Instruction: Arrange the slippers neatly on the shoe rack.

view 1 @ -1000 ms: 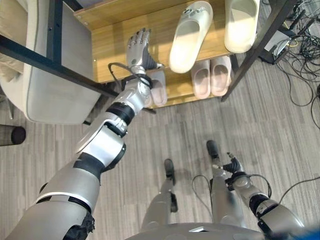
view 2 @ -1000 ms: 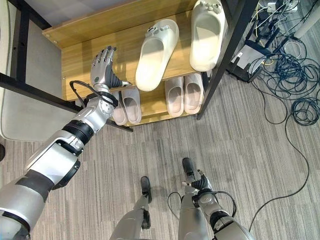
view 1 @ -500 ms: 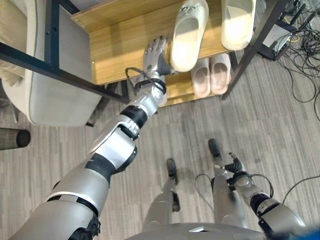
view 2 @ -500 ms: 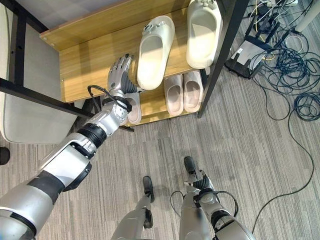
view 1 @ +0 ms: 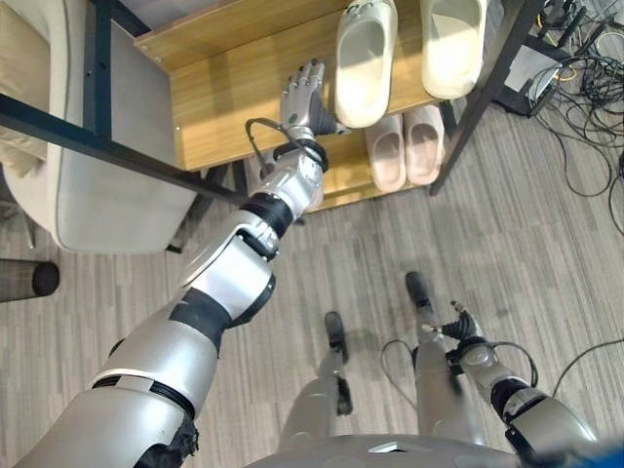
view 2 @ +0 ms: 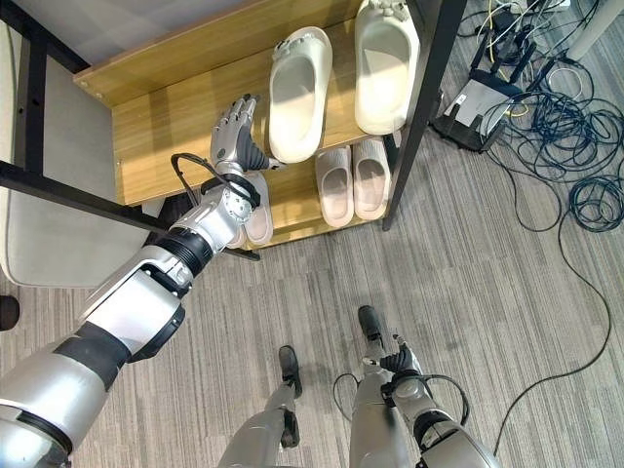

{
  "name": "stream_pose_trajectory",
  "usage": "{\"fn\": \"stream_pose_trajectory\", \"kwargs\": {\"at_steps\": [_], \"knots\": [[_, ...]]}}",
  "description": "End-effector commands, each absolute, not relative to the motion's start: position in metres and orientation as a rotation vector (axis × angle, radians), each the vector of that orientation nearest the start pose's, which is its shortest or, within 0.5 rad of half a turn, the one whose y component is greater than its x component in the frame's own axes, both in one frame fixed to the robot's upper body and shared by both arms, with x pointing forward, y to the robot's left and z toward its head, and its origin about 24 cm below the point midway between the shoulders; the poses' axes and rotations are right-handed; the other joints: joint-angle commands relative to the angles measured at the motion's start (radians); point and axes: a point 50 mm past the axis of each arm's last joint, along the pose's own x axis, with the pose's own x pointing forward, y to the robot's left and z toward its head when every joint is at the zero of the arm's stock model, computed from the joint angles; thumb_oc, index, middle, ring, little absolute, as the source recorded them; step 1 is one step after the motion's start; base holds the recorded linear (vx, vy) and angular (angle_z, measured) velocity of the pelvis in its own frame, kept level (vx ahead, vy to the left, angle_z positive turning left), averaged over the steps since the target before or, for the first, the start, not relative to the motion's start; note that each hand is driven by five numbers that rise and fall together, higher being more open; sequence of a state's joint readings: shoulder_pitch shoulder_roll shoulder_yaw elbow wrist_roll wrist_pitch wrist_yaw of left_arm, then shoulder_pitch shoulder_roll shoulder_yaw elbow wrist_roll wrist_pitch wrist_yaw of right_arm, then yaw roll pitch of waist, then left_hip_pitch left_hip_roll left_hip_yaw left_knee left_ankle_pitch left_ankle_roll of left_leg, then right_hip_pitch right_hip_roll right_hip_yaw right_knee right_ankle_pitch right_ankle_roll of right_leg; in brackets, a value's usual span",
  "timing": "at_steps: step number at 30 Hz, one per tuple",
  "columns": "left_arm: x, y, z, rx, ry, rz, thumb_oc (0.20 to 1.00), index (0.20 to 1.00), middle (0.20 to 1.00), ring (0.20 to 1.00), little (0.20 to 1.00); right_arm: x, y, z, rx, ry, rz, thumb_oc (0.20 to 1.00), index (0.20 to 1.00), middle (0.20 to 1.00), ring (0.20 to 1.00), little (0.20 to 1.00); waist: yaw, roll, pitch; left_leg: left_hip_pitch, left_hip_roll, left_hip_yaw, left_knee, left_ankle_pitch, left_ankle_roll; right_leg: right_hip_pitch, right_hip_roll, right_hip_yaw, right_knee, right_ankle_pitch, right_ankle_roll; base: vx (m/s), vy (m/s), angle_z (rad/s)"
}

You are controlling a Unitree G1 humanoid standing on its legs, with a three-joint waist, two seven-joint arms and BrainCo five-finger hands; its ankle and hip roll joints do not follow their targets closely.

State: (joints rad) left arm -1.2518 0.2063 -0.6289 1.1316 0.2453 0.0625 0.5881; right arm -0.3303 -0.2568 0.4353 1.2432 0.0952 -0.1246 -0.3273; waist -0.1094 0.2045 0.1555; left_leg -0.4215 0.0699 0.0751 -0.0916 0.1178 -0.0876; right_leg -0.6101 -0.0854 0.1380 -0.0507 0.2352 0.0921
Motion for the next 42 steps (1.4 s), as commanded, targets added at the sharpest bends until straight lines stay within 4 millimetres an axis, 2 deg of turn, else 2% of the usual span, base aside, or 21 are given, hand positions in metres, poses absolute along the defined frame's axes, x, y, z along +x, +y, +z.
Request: {"fn": "stream_pose_trajectory", "kwargs": {"at_steps": [1,11,23,28,36,40,41,42], "knots": [[0.424,0.095,0.244,0.983,-0.425,0.345,1.0,1.0,1.0,1.0,1.0,0.238,-0.226,-0.097,-0.601,0.714,-0.153,1.0,1.0,1.0,1.0,1.0,0.006,0.04,0.016,-0.057,-0.013,-0.083,0.004,-0.026,-0.002,0.001,-0.001,-0.111,0.132,-0.221,0.015,0.0,0.0,0.0],[0.423,0.086,0.246,0.983,-0.435,0.319,1.0,1.0,1.0,1.0,1.0,0.241,-0.228,-0.095,-0.608,0.708,-0.163,1.0,1.0,1.0,1.0,1.0,-0.001,0.038,0.024,-0.064,-0.005,-0.075,0.004,-0.023,-0.005,-0.013,0.005,-0.105,0.14,-0.223,0.013,0.0,-0.001,0.0],[0.42,0.065,0.262,0.96,-0.484,0.283,1.0,1.0,1.0,1.0,1.0,0.242,-0.231,-0.093,-0.613,0.705,-0.169,1.0,1.0,1.0,1.0,1.0,-0.017,0.051,0.028,-0.068,0.001,-0.064,0.004,-0.023,-0.01,-0.033,0.011,-0.102,0.15,-0.226,0.01,0.01,-0.003,-0.02],[0.421,0.068,0.271,0.956,-0.493,0.295,1.0,1.0,1.0,1.0,1.0,0.24,-0.232,-0.094,-0.615,0.716,-0.168,1.0,1.0,1.0,1.0,1.0,-0.02,0.054,0.026,-0.073,0.004,-0.061,0.004,-0.021,-0.012,-0.04,0.014,-0.101,0.146,-0.223,0.01,0.0,0.0,0.0],[0.421,0.068,0.266,0.934,-0.475,0.29,1.0,1.0,1.0,1.0,1.0,0.231,-0.232,-0.101,-0.614,0.738,-0.156,1.0,1.0,1.0,1.0,1.0,-0.025,0.039,0.012,-0.077,0.015,-0.065,0.004,-0.02,-0.014,-0.036,0.022,-0.116,0.14,-0.223,0.006,0.0,-0.013,0.0],[0.423,0.081,0.261,0.941,-0.449,0.31,1.0,1.0,1.0,1.0,1.0,0.229,-0.233,-0.102,-0.61,0.746,-0.154,1.0,1.0,1.0,1.0,1.0,-0.02,0.037,0.004,-0.067,0.019,-0.068,0.004,-0.019,-0.017,-0.019,0.024,-0.123,0.138,-0.226,0.006,0.0,0.0,0.0],[0.424,0.087,0.252,0.944,-0.424,0.311,1.0,1.0,1.0,1.0,1.0,0.227,-0.233,-0.103,-0.609,0.757,-0.156,1.0,1.0,1.0,1.0,1.0,-0.016,0.036,-0.001,-0.051,0.019,-0.071,0.004,-0.021,-0.019,0.01,0.02,-0.131,0.129,-0.229,0.009,0.0,0.0,0.0],[0.424,0.089,0.253,0.944,-0.431,0.31,1.0,1.0,1.0,1.0,1.0,0.222,-0.234,-0.106,-0.61,0.775,-0.149,1.0,1.0,1.0,1.0,1.0,-0.014,0.035,-0.008,-0.041,0.019,-0.074,0.004,-0.022,-0.02,0.028,0.018,-0.136,0.121,-0.23,0.01,0.03,-0.023,0.0]]}}
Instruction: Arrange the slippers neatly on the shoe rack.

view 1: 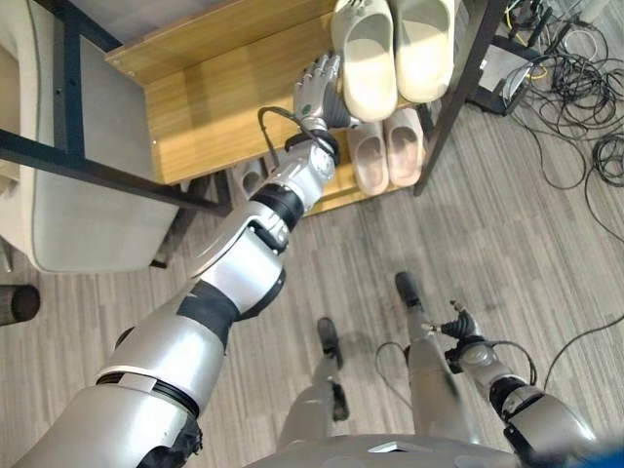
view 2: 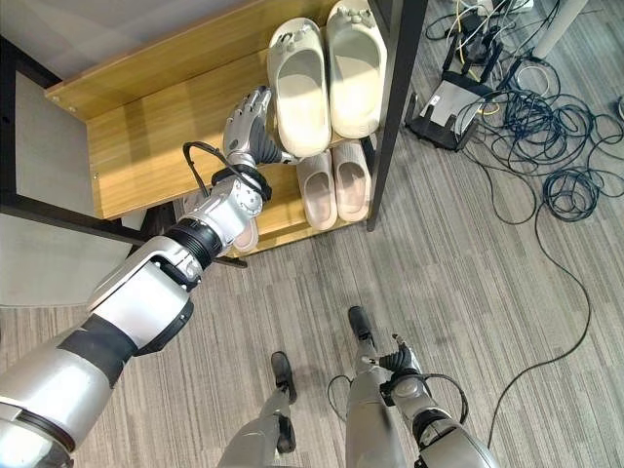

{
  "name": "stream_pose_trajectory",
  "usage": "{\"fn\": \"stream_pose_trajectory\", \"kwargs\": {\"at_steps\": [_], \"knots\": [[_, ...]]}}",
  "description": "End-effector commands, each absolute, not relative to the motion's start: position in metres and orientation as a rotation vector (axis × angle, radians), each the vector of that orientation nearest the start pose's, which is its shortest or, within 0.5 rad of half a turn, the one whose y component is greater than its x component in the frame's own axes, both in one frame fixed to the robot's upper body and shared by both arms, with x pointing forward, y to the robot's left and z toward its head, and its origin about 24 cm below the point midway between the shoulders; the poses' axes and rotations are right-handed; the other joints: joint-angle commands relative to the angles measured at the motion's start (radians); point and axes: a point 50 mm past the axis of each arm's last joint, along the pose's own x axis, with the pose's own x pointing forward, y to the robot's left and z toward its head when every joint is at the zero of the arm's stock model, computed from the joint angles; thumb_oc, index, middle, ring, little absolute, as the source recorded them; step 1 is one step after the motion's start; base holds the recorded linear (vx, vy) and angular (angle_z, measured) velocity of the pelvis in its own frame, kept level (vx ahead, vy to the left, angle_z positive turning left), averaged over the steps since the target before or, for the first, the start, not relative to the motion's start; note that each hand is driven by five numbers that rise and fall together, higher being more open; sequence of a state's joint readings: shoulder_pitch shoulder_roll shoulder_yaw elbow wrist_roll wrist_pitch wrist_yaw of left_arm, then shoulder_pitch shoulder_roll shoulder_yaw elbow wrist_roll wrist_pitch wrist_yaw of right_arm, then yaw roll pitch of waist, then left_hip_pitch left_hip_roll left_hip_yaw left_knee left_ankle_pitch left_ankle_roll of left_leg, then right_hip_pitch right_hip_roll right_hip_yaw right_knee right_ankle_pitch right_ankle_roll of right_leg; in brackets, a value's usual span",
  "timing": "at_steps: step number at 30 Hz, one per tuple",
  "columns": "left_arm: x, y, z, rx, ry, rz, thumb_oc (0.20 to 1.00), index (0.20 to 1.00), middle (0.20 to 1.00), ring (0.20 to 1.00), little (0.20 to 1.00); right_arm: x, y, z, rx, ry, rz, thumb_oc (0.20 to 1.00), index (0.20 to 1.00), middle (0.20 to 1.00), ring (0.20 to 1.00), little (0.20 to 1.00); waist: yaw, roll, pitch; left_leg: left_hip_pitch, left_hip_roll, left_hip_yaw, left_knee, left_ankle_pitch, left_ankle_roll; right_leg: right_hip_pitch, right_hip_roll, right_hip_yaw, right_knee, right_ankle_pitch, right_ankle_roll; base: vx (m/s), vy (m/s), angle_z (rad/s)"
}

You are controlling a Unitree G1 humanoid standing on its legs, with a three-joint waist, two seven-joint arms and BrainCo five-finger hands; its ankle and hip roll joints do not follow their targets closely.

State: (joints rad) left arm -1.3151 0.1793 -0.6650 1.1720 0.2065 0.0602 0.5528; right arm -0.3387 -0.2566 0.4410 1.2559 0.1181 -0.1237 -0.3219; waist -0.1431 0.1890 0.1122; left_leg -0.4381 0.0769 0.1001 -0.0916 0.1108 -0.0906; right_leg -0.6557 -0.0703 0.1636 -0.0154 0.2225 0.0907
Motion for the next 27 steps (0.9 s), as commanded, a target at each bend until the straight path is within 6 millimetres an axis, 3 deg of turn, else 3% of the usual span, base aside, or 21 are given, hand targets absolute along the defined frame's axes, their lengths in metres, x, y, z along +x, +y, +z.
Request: {"fn": "stream_pose_trajectory", "kwargs": {"at_steps": [1,7,8,11,13,16,17,18,19,22,25,27], "knots": [[0.424,0.091,0.254,0.946,-0.44,0.316,1.0,1.0,1.0,1.0,1.0,0.219,-0.234,-0.108,-0.61,0.789,-0.145,1.0,1.0,1.0,1.0,1.0,0.022,0.05,0.031,-0.016,0.013,-0.101,0.004,-0.015,-0.018,0.086,0.002,-0.167,0.085,-0.218,0.012,0.03,-0.023,0.02],[0.423,0.105,0.228,0.94,-0.405,0.299,1.0,1.0,1.0,1.0,1.0,0.191,-0.241,-0.123,-0.588,0.893,-0.164,1.0,1.0,1.0,1.0,1.0,0.04,0.044,0.001,0.061,0.015,-0.113,0.004,-0.021,-0.026,0.187,-0.002,-0.193,0.078,-0.237,0.009,0.03,-0.027,0.1],[0.419,0.114,0.206,0.873,-0.369,0.266,1.0,1.0,1.0,1.0,1.0,0.171,-0.244,-0.132,-0.566,0.958,-0.174,1.0,1.0,1.0,1.0,1.0,0.047,0.034,-0.009,0.11,0.012,-0.122,0.004,-0.024,-0.031,0.26,-0.008,-0.219,0.063,-0.243,0.009,-0.01,-0.045,0.36],[0.414,0.124,0.183,0.855,-0.341,0.239,1.0,1.0,1.0,1.0,1.0,0.159,-0.244,-0.137,-0.541,0.992,-0.184,1.0,1.0,1.0,1.0,1.0,0.058,0.023,-0.025,0.149,0.009,-0.126,0.004,-0.03,-0.029,0.319,-0.01,-0.24,0.047,-0.246,0.009,-0.01,-0.029,0.09],[0.398,0.126,0.142,0.881,-0.303,0.129,1.0,1.0,1.0,1.0,1.0,0.145,-0.24,-0.144,-0.528,1.036,-0.167,1.0,1.0,1.0,1.0,1.0,0.072,0.002,-0.043,0.212,0.003,-0.132,0.004,-0.039,-0.022,0.404,-0.01,-0.262,0.031,-0.247,0.013,-0.03,0.038,0.19],[0.379,0.135,0.116,0.835,-0.285,0.032,1.0,1.0,1.0,1.0,1.0,0.133,-0.235,-0.148,-0.499,1.055,-0.158,1.0,1.0,1.0,1.0,1.0,0.084,-0.016,-0.058,0.263,0.002,-0.138,0.004,-0.049,-0.017,0.474,-0.009,-0.279,0.002,-0.241,0.017,-0.03,0.026,0.15],[0.364,0.138,0.107,0.765,-0.293,-0.034,1.0,1.0,1.0,1.0,1.0,0.129,-0.232,-0.15,-0.475,1.057,-0.159,1.0,1.0,1.0,1.0,1.0,0.093,-0.027,-0.069,0.295,0.002,-0.137,0.004,-0.06,-0.012,0.514,-0.006,-0.283,-0.01,-0.244,0.016,-0.03,0.029,0.08],[0.348,0.141,0.1,0.686,-0.298,-0.084,1.0,1.0,1.0,1.0,1.0,0.123,-0.227,-0.153,-0.447,1.068,-0.154,1.0,1.0,1.0,1.0,1.0,0.104,-0.037,-0.083,0.321,0.004,-0.141,0.004,-0.067,-0.009,0.548,-0.004,-0.292,-0.023,-0.249,0.017,0.0,0.0,0.0],[0.347,0.142,0.1,0.687,-0.296,-0.084,1.0,1.0,1.0,1.0,1.0,0.123,-0.227,-0.153,-0.447,1.069,-0.152,1.0,1.0,1.0,1.0,1.0,0.102,-0.037,-0.082,0.324,0.004,-0.141,0.004,-0.068,-0.009,0.552,-0.004,-0.293,-0.025,-0.249,0.017,0.0,0.0,0.0],[0.306,0.162,0.086,0.535,-0.286,-0.144,1.0,1.0,1.0,1.0,1.0,0.098,-0.22,-0.161,-0.408,1.123,-0.123,1.0,1.0,1.0,1.0,1.0,0.131,-0.065,-0.124,0.381,0.005,-0.147,0.004,-0.082,-0.01,0.632,-0.002,-0.317,-0.064,-0.246,0.017,0.01,0.003,0.13],[0.285,0.178,0.074,0.455,-0.23,-0.141,1.0,1.0,1.0,1.0,1.0,0.088,-0.217,-0.163,-0.395,1.151,-0.106,1.0,1.0,1.0,1.0,1.0,0.146,-0.075,-0.139,0.402,0.004,-0.153,0.004,-0.09,-0.006,0.655,-0.004,-0.321,-0.071,-0.247,0.017,-0.04,0.022,-0.01],[0.266,0.192,0.055,0.37,-0.136,-0.112,1.0,1.0,1.0,1.0,1.0,0.08,-0.213,-0.166,-0.374,1.172,-0.099,1.0,1.0,1.0,1.0,1.0,0.158,-0.081,-0.147,0.412,0.003,-0.157,0.004,-0.094,-0.004,0.669,-0.004,-0.326,-0.072,-0.251,0.016,-0.03,0.026,0.09]]}}
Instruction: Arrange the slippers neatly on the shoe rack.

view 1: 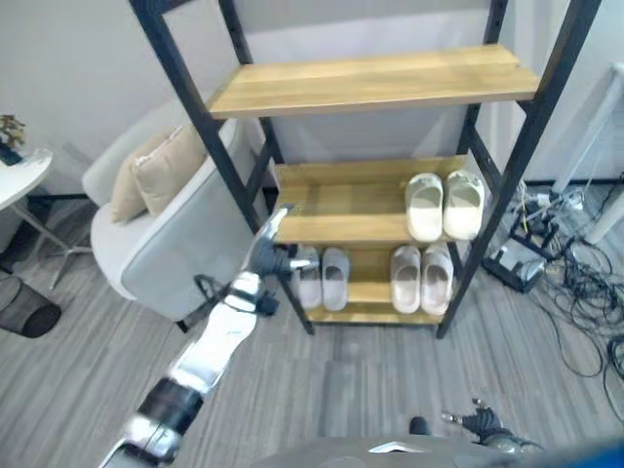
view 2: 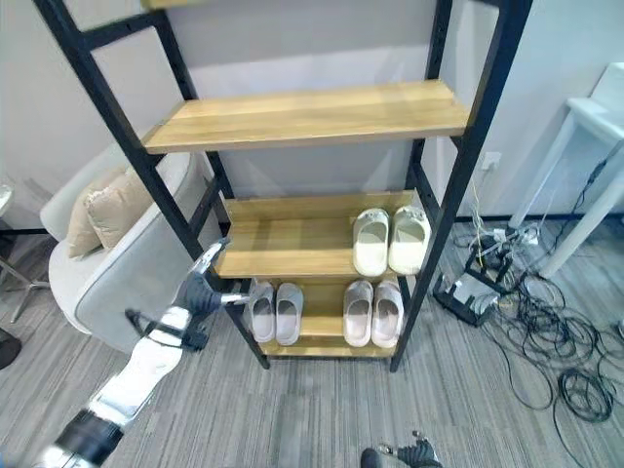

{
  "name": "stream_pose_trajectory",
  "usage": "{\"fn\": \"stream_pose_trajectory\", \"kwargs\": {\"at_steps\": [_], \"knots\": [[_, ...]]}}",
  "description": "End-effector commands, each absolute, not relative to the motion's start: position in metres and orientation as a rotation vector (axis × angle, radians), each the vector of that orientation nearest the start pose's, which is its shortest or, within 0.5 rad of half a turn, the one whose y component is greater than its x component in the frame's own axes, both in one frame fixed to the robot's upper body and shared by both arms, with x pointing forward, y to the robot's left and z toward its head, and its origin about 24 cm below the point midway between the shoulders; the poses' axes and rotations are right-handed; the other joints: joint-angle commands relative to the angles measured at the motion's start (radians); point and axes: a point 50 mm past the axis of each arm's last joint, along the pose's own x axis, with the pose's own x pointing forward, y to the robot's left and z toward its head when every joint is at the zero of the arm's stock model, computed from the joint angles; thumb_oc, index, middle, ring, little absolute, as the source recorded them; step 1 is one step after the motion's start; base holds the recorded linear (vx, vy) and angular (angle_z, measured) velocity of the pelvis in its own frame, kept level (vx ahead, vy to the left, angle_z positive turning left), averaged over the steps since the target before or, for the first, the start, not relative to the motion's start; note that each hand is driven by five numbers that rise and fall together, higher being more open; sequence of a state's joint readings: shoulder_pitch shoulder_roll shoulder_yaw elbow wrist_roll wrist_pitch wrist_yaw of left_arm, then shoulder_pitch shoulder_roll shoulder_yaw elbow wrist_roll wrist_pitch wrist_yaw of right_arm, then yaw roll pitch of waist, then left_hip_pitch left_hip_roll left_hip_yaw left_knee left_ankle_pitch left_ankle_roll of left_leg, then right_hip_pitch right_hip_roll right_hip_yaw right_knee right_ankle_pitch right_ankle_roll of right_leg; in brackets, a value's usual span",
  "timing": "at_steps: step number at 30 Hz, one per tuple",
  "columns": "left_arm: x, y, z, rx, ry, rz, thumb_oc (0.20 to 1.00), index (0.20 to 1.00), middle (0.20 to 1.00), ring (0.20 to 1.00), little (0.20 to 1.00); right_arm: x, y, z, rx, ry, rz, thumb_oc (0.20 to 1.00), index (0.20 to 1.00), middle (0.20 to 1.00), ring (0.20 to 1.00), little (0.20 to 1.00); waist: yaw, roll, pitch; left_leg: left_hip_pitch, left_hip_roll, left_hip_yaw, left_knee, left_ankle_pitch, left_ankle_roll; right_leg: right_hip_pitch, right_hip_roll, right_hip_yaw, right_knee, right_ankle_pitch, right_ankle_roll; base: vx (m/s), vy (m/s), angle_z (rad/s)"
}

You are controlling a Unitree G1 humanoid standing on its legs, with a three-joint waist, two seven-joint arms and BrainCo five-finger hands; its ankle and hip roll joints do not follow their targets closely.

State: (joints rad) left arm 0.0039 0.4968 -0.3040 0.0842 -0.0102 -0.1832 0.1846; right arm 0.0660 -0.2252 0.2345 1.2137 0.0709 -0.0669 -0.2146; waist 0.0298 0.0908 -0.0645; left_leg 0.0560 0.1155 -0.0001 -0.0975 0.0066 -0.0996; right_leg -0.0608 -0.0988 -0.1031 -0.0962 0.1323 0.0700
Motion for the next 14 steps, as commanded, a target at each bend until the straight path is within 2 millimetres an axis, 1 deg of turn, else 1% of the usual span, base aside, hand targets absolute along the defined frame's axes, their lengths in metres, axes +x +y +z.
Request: {"fn": "stream_pose_trajectory", "kwargs": {"at_steps": [1,4,5,6,7,8,9,11,12,14], "knots": [[0.256,0.199,0.043,0.328,-0.075,-0.099,1.0,1.0,1.0,1.0,1.0,0.077,-0.213,-0.166,-0.366,1.182,-0.1,1.0,1.0,1.0,1.0,1.0,-0.01,0.013,0.026,-0.078,-0.037,-0.059,0.01,0.008,0.008,0.08,0.024,-0.061,0.009,-0.16,0.036,-0.03,0.028,0.08],[0.223,0.222,0.005,0.279,0.119,-0.049,1.0,1.0,1.0,1.0,1.0,0.072,-0.217,-0.167,-0.349,1.201,-0.106,1.0,1.0,1.0,1.0,1.0,0.002,0.007,0.014,-0.063,-0.039,-0.061,0.01,0.0,0.014,0.096,0.022,-0.061,0.009,-0.16,0.037,-0.01,0.039,0.04],[0.199,0.238,-0.024,0.253,0.27,0.018,1.0,1.0,1.0,1.0,1.0,0.073,-0.222,-0.166,-0.342,1.201,-0.118,1.0,1.0,1.0,1.0,1.0,0.008,0.003,0.009,-0.057,-0.043,-0.063,0.01,-0.004,0.021,0.097,0.02,-0.056,0.009,-0.158,0.038,-0.02,0.062,0.04],[0.188,0.246,-0.039,0.242,0.347,0.058,1.0,1.0,1.0,1.0,1.0,0.073,-0.224,-0.165,-0.336,1.202,-0.126,1.0,1.0,1.0,1.0,1.0,0.011,0.001,0.007,-0.055,-0.044,-0.061,0.01,-0.005,0.024,0.097,0.019,-0.057,0.009,-0.156,0.039,-0.06,0.094,-0.01],[0.144,0.265,-0.09,0.169,0.632,0.196,1.0,1.0,1.0,1.0,1.0,0.066,-0.238,-0.164,-0.313,1.218,-0.181,1.0,1.0,1.0,1.0,1.0,0.009,-0.009,0.003,-0.053,-0.049,-0.06,0.01,-0.007,0.03,0.093,0.012,-0.052,0.009,-0.147,0.039,-0.06,0.086,0.0],[0.132,0.27,-0.103,0.147,0.709,0.242,1.0,1.0,1.0,1.0,1.0,0.065,-0.246,-0.162,-0.298,1.216,-0.221,1.0,1.0,1.0,1.0,1.0,0.006,-0.011,0.003,-0.053,-0.05,-0.06,0.01,-0.008,0.032,0.092,0.011,-0.049,0.009,-0.143,0.04,-0.05,0.087,-0.01],[0.116,0.272,-0.118,0.119,0.813,0.269,1.0,1.0,1.0,1.0,1.0,0.063,-0.257,-0.159,-0.276,1.217,-0.279,1.0,1.0,1.0,1.0,1.0,0.0,-0.014,0.003,-0.053,-0.052,-0.06,0.01,-0.009,0.035,0.091,0.009,-0.048,0.009,-0.14,0.041,-0.03,0.052,0.05],[0.082,0.276,-0.139,0.124,0.995,0.314,1.0,1.0,1.0,1.0,1.0,0.053,-0.268,-0.158,-0.264,1.245,-0.315,1.0,1.0,1.0,1.0,1.0,-0.008,-0.02,0.003,-0.051,-0.056,-0.059,0.01,-0.012,0.039,0.089,0.007,-0.045,0.009,-0.136,0.042,-0.03,0.048,0.01],[0.062,0.275,-0.148,0.123,1.099,0.324,1.0,1.0,1.0,1.0,1.0,0.048,-0.272,-0.157,-0.269,1.261,-0.319,1.0,1.0,1.0,1.0,1.0,-0.011,-0.024,0.004,-0.05,-0.058,-0.059,0.01,-0.014,0.041,0.088,0.005,-0.043,0.009,-0.134,0.042,-0.02,0.05,-0.06],[0.04,0.275,-0.156,0.108,1.216,0.353,1.0,1.0,1.0,1.0,1.0,0.042,-0.276,-0.157,-0.265,1.286,-0.336,1.0,1.0,1.0,1.0,1.0,-0.014,-0.031,0.002,-0.046,-0.062,-0.058,0.01,-0.018,0.042,0.092,0.002,-0.043,0.009,-0.134,0.043,-0.01,0.037,-0.04]]}}
